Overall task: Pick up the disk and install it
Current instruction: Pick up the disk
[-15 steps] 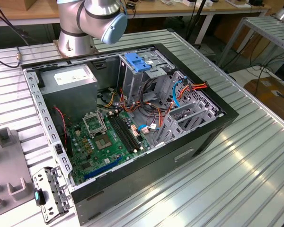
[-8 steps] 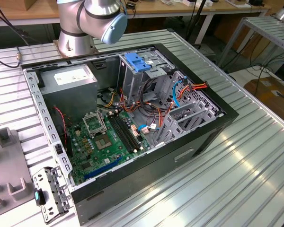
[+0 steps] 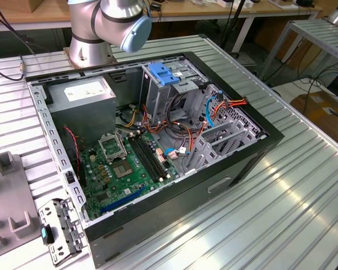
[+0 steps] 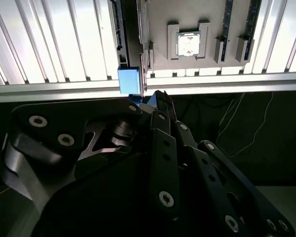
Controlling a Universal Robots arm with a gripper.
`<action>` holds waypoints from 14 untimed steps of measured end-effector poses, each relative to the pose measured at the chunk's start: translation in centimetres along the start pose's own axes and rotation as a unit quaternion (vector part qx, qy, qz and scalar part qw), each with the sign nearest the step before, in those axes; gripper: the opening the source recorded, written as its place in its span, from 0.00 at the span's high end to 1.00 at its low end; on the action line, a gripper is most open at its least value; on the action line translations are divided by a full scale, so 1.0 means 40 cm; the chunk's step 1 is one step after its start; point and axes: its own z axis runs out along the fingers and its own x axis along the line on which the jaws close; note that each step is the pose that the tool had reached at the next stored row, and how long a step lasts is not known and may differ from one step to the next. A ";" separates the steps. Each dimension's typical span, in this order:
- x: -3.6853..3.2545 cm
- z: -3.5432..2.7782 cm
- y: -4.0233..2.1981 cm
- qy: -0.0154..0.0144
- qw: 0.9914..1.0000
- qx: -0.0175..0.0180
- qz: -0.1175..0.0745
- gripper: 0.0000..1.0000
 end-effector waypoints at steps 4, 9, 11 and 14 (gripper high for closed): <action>0.000 0.000 0.000 0.000 1.000 0.000 0.000 0.89; 0.000 0.000 0.000 0.000 1.000 0.000 0.000 0.89; 0.000 0.000 0.000 0.000 1.000 0.000 0.000 0.89; 0.000 0.000 0.000 0.000 1.000 0.000 -0.009 0.89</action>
